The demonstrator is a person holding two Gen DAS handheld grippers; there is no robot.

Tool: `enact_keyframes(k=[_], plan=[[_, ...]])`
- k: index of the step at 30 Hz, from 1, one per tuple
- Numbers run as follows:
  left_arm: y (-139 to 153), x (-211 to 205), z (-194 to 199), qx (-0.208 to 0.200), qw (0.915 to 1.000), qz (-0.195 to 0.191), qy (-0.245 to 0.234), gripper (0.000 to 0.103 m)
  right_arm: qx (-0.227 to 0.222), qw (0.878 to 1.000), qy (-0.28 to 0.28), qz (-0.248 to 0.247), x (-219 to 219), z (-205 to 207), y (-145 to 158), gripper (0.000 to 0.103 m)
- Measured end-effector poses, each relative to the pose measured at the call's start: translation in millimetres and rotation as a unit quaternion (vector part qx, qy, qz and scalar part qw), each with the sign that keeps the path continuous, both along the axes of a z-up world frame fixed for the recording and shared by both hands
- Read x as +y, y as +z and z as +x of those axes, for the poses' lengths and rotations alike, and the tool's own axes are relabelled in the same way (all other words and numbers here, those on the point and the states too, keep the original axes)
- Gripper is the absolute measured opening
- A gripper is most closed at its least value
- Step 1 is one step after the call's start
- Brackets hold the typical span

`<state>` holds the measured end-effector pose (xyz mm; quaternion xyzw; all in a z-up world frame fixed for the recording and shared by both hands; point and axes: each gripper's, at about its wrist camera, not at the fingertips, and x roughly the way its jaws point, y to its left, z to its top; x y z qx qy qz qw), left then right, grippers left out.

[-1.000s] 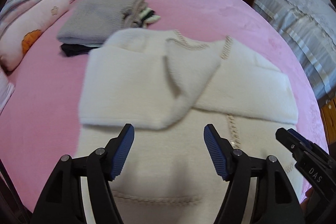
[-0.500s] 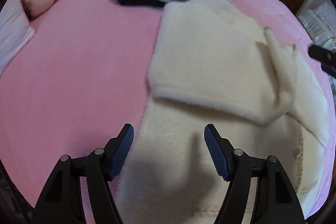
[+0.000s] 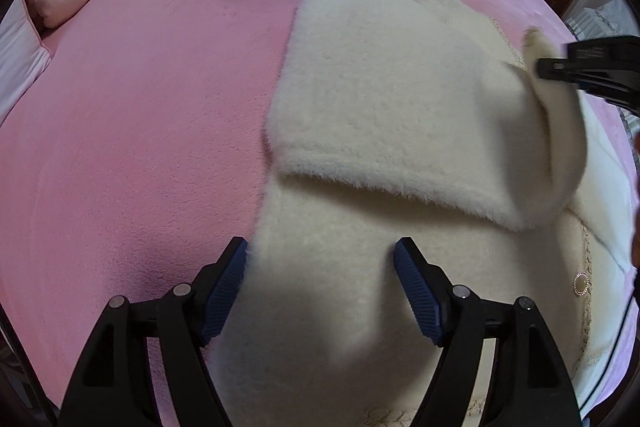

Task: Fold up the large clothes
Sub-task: 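Grasp the braided front edge on the unfolded side with the right gripper, then fold that side panel over toward the already folded side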

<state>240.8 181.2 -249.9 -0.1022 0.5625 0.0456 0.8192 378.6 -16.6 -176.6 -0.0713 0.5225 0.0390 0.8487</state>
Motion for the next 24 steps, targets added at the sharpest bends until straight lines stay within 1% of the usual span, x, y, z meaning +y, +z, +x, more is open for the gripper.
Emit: enact_keyframes(k=[3, 5, 7, 8, 9, 10, 11, 14, 18, 21, 24], plan=[[1.8, -0.6, 0.2, 0.0, 1.0, 0.0, 0.0, 0.074, -0.03, 0.998, -0.028, 0.053, -43.8, -28.6, 29.8, 0.011], [4.0, -6.7, -2.7, -0.001, 1.0, 0.005, -0.006, 0.074, -0.031, 0.996, -0.047, 0.074, -77.9, -53.7, 35.5, 0.012], [6.4, -8.0, -4.4, -0.002, 0.9998, 0.014, -0.015, 0.074, -0.015, 0.994, -0.065, 0.085, -111.7, -81.6, 27.3, 0.023], [7.9, -9.4, -6.0, -0.002, 0.9996, 0.018, -0.02, 0.074, 0.003, 0.994, -0.076, 0.08, -127.5, -95.8, 17.3, 0.034], [9.8, -9.5, -7.2, -0.002, 0.9995, 0.021, -0.024, 0.074, 0.022, 0.993, -0.085, 0.072, -141.1, -108.4, 7.8, 0.04], [12.4, -10.8, -9.3, -0.002, 0.9993, 0.023, -0.03, 0.074, 0.038, 0.992, -0.094, 0.07, -154.6, -118.8, -1.7, 0.04], [16.0, -12.4, -11.5, -0.004, 0.9991, 0.023, -0.036, 0.074, 0.054, 0.99, -0.103, 0.079, -168.8, -129.9, -9.9, 0.04], [30.6, -19.3, -16.3, -0.014, 0.9978, 0.024, -0.059, 0.074, 0.076, 0.981, -0.129, 0.124, -200.7, -149.7, -20.6, 0.04], [56.5, -36.1, -10.2, -0.045, 0.9938, 0.049, -0.089, 0.074, 0.059, 0.977, -0.137, 0.155, -214.0, -142.9, -15.0, 0.044], [79.0, -44.0, 3.3, -0.067, 0.9921, 0.045, -0.096, 0.074, 0.044, 0.974, -0.122, 0.183, -207.3, -116.0, -9.4, 0.046], [88.1, -46.9, 26.1, -0.083, 0.9912, 0.04, -0.095, 0.074, 0.036, 0.976, -0.108, 0.188, -196.7, -78.7, -12.4, 0.046]])
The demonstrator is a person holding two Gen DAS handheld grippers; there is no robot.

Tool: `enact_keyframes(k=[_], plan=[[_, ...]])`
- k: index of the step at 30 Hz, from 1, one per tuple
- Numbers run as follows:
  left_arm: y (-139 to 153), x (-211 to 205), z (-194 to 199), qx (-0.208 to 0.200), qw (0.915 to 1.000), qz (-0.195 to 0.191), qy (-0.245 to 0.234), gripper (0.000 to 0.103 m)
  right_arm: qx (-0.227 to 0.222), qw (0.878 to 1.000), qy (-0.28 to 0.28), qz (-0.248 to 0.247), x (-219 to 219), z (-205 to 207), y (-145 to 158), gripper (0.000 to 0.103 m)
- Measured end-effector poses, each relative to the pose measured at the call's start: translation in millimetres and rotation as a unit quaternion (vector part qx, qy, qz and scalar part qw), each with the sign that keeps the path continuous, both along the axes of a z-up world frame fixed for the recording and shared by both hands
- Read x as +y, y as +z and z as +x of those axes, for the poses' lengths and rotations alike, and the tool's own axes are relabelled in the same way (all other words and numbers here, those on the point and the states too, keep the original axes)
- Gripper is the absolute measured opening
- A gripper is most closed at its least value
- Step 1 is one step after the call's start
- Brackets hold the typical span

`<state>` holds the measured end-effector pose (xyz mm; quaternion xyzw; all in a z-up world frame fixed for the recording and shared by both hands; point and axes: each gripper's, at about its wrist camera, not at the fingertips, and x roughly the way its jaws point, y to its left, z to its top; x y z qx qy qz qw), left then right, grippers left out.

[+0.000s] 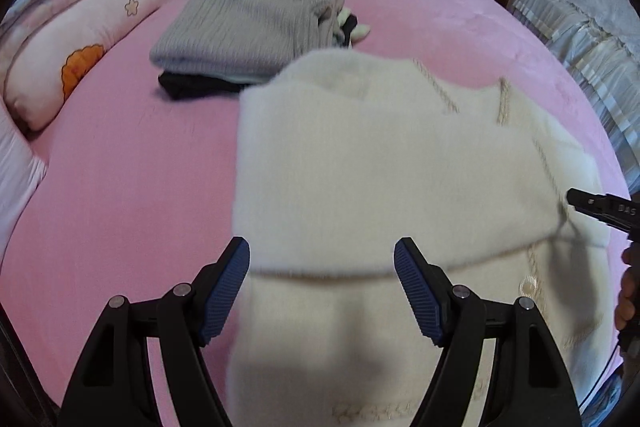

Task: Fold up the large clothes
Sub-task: 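Fold that side panel over toward the already folded side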

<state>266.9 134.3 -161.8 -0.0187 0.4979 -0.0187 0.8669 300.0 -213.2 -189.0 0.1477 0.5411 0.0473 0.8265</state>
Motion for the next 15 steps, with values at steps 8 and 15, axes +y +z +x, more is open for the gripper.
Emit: enact_keyframes(k=[8, 15], plan=[[-30.4, 34.5, 84.4, 0.008, 0.9998, 0.008, 0.018, 0.074, 0.011, 1.0, 0.003, -0.011, 5.4, 72.6, -30.8, 0.046], [-84.9, 70.0, 117.9, 0.068, 0.9956, -0.038, 0.053, 0.074, -0.036, 0.996, 0.064, -0.06, 34.9, 66.4, -28.8, 0.018]])
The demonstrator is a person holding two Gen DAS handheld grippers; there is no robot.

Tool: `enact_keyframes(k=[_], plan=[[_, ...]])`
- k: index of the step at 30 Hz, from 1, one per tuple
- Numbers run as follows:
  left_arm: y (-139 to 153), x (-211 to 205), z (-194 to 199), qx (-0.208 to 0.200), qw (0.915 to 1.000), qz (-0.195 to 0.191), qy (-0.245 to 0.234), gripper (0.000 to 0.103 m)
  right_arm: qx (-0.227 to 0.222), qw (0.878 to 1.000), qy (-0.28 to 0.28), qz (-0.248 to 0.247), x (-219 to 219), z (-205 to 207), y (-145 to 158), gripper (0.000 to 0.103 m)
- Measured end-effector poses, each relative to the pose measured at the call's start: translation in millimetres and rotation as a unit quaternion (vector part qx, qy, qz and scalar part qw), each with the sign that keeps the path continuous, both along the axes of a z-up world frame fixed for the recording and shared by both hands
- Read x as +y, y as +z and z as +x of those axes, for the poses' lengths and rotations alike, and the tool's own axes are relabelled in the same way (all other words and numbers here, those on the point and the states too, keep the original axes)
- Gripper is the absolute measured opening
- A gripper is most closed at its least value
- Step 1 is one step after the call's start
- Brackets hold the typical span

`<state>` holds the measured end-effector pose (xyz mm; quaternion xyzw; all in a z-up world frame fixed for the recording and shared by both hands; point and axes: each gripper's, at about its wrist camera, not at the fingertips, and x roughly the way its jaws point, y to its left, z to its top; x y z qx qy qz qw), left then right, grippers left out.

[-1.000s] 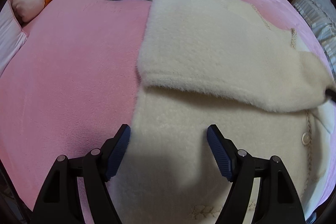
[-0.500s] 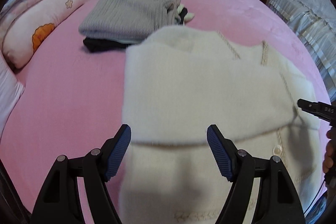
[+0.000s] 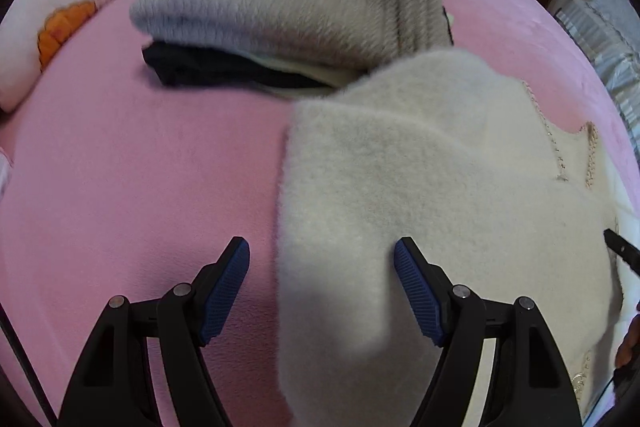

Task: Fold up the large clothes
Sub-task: 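Fold that side panel over toward the already folded side, then open the right gripper and withdraw from the folded cardigan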

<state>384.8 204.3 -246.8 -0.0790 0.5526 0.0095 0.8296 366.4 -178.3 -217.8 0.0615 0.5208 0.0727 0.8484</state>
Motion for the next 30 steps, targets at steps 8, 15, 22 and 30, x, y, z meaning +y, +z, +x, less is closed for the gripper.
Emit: enact_keyframes(k=[8, 15, 22, 30], plan=[[6.5, 8.4, -9.1, -0.042, 0.997, -0.043, 0.048, 0.022, -0.174, 0.979, 0.037, -0.096, 31.2, -28.1, 66.0, 0.015], [6.4, -8.0, -14.4, -0.073, 0.995, 0.01, 0.068, 0.02, -0.117, 0.984, -0.011, -0.135, 26.1, 17.3, 37.1, 0.017], [15.4, -18.9, -13.0, -0.057, 0.9929, 0.093, 0.048, 0.033, -0.038, 0.993, -0.072, -0.085, -11.5, 10.2, 18.3, 0.044], [73.3, -57.0, -59.6, -0.103, 0.9911, 0.074, 0.042, 0.062, -0.097, 0.993, -0.054, -0.037, 15.3, -39.6, 54.7, 0.044]])
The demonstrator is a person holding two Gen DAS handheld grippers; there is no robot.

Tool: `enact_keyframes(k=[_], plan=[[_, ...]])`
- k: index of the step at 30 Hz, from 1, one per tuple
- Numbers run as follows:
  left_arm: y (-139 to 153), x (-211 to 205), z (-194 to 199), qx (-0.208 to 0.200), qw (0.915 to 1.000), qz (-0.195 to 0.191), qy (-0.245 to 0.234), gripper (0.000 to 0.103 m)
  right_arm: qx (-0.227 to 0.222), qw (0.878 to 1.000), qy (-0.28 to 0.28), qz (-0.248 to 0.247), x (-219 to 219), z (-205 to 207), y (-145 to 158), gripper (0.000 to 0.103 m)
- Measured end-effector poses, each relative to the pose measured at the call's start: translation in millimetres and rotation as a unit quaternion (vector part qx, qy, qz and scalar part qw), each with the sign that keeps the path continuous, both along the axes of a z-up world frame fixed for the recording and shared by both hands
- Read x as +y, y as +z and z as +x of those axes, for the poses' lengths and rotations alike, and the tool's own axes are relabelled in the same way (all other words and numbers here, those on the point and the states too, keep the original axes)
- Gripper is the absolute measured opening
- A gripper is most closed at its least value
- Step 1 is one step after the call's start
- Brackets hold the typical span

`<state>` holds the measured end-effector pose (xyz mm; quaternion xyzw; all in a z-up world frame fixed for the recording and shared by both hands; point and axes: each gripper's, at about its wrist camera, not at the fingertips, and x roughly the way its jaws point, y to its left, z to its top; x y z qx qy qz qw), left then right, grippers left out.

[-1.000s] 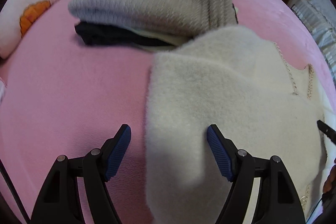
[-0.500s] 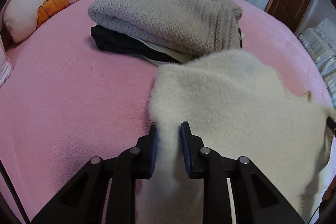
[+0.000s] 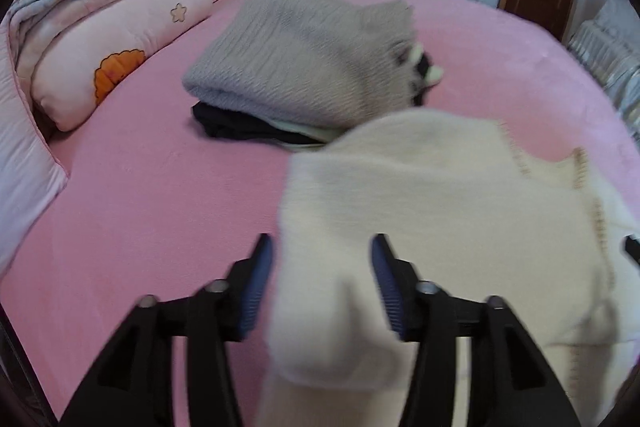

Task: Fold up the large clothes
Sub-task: 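Open the right gripper and withdraw from the folded cardigan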

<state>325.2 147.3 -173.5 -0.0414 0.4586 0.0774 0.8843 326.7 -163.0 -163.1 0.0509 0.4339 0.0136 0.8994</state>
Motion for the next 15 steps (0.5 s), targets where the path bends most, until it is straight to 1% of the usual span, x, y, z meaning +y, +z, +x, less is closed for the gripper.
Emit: enact_keyframes(k=[1, 2, 4, 6, 9, 11, 12, 13, 14, 15], plan=[[4.7, -10.7, -5.7, -0.008, 0.9999, -0.007, -0.006, 0.064, -0.004, 1.0, 0.009, -0.003, 11.3, -3.7, 1.9, 0.044], [6.3, -21.1, -7.1, -0.013, 0.9998, -0.01, -0.014, 0.064, -0.007, 1.0, 0.022, -0.002, 24.4, -7.6, 2.4, 0.044], [5.1, -38.2, -7.3, -0.011, 0.9996, -0.011, -0.024, 0.064, -0.008, 0.999, 0.05, 0.008, 49.3, -11.2, -1.3, 0.044], [-1.5, -53.4, -7.8, -0.008, 0.9992, -0.022, -0.031, 0.064, -0.003, 0.997, 0.07, 0.014, 65.2, -13.3, -7.9, 0.044], [-27.2, -66.1, -4.6, 0.028, 0.9983, -0.039, -0.034, 0.064, 0.018, 0.996, 0.084, 0.012, 79.4, -12.3, -28.5, 0.044], [-47.3, -69.5, -1.1, 0.057, 0.9971, -0.038, -0.031, 0.064, 0.035, 0.996, 0.081, -0.002, 78.8, -11.1, -44.5, 0.043], [-54.0, -69.7, -1.6, 0.063, 0.9969, -0.036, -0.031, 0.064, 0.037, 0.996, 0.077, -0.011, 74.3, -11.5, -50.2, 0.037], [-58.0, -67.9, -1.6, 0.061, 0.997, -0.034, -0.034, 0.064, 0.035, 0.996, 0.078, -0.012, 68.5, -12.6, -52.1, 0.032], [-59.0, -65.5, -1.7, 0.056, 0.9974, -0.03, -0.034, 0.064, 0.031, 0.997, 0.074, -0.016, 60.5, -13.9, -51.5, 0.024], [-59.3, -62.6, -1.2, 0.053, 0.9978, -0.023, -0.032, 0.064, 0.028, 0.997, 0.061, -0.031, 52.1, -14.3, -50.6, 0.023]])
